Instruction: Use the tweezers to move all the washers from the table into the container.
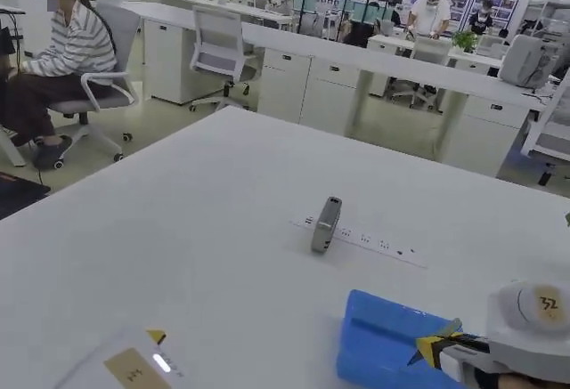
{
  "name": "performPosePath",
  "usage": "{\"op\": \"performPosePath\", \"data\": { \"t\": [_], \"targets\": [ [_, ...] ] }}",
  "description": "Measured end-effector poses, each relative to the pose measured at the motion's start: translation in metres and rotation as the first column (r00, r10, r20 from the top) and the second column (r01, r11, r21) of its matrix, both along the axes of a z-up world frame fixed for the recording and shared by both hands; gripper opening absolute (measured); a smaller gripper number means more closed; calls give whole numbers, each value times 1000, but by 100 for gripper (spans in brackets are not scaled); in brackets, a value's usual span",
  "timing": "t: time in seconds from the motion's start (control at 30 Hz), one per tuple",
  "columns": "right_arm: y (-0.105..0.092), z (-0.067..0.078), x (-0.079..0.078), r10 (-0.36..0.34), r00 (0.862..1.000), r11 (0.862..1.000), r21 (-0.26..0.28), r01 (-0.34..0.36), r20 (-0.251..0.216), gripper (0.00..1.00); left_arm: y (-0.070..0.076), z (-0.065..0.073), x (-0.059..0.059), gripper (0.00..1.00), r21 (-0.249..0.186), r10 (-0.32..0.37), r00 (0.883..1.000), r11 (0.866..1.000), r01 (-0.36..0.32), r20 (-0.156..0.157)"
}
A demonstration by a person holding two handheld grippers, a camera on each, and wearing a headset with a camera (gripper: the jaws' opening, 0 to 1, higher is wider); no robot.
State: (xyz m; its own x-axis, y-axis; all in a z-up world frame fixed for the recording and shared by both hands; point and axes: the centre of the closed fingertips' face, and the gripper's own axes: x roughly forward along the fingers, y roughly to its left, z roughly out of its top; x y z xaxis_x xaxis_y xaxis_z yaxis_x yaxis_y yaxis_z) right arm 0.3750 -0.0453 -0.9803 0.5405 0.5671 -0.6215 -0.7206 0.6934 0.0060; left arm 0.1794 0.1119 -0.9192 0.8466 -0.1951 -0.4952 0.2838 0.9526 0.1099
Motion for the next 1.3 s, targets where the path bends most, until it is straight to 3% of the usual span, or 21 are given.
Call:
{"op": "performPosePath", "data": {
  "t": [0.2, 0.4, 0.6, 0.97, 1.3],
  "targets": [
    [-6, 9, -15, 14, 1000, 1000, 11, -14, 14, 3, -3, 6, -2, 92, 6, -10, 1000, 1000, 10, 17],
    [-14, 7, -34, 18, 1000, 1000, 20, -18, 5, 3, -5, 9, -5, 92, 14, -17, 999, 1000, 16, 29],
    [-23, -6, -57, 26, 999, 1000, 0, -26, -20, 3, -7, 14, -6, 92, 15, -18, 999, 1000, 18, 44],
    [-33, -22, -88, 12, 998, 1000, 10, -12, -66, 3, -9, 19, -8, 92, 18, -17, 998, 1000, 16, 58],
    [-38, -34, -102, 7, 995, 1000, -4, -7, -97, 3, -12, 21, -10, 92, 23, -19, 998, 1000, 17, 60]
  ]
}}
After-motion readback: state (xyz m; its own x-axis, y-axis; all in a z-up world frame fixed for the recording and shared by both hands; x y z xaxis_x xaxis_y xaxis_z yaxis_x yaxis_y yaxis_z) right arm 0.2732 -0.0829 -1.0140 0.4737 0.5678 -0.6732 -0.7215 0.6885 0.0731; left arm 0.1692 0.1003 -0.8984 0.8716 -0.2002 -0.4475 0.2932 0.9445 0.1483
